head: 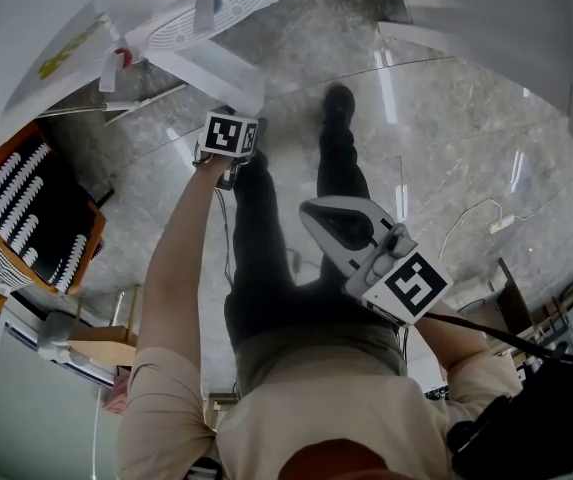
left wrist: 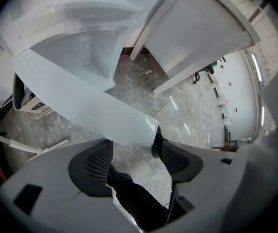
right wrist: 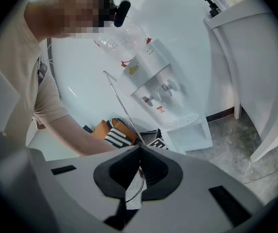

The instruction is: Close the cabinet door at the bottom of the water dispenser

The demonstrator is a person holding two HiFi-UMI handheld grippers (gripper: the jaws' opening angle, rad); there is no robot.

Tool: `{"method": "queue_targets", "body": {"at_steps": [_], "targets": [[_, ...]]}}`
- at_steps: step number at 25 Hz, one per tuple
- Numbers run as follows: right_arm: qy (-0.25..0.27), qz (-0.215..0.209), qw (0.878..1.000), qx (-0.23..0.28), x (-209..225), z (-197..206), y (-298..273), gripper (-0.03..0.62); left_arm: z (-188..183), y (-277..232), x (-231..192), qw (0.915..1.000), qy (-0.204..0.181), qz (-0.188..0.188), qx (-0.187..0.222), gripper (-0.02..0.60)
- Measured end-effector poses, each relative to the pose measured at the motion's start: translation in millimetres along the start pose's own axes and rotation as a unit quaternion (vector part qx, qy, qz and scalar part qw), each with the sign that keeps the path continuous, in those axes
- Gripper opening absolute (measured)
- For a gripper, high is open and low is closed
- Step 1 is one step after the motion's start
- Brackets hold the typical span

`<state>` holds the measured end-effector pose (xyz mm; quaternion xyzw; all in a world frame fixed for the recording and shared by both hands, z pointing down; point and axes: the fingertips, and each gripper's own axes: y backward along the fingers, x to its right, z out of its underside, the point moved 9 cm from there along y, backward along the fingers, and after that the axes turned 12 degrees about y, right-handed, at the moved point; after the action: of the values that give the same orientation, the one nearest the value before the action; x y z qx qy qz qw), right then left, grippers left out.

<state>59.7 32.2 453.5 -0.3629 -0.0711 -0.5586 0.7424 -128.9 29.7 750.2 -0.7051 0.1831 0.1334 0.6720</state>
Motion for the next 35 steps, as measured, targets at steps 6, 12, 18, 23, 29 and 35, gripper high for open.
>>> {"method": "queue_targets", "body": {"at_steps": [6, 12, 18, 23, 29, 35], "targets": [[-0.002, 0.003, 1.000, 0.004, 2, 1, 4, 0.014, -5, 0, 5, 0.9999, -0.012, -0.003, 0.001, 0.288], [-0.004, 0.005, 1.000, 0.000, 4, 4, 6, 0.014, -10, -3, 10, 0.9996, -0.026, -0.006, 0.006, 0.288], [-0.007, 0.006, 1.000, 0.004, 4, 5, 9, 0.014, -15, -4, 15, 0.9993, -0.035, -0.009, 0.011, 0.288], [-0.005, 0.009, 1.000, -0.002, 6, 9, 13, 0.014, -20, -6, 18, 0.9990, -0.041, -0.009, 0.015, 0.288], [-0.008, 0.010, 1.000, 0.000, 9, 9, 15, 0.014, -26, -7, 22, 0.9986, -0.050, -0.009, 0.017, 0.288], [-0.011, 0.013, 1.000, -0.002, 11, 11, 18, 0.014, -37, -8, 27, 0.9986, -0.045, -0.004, 0.027, 0.288]]}}
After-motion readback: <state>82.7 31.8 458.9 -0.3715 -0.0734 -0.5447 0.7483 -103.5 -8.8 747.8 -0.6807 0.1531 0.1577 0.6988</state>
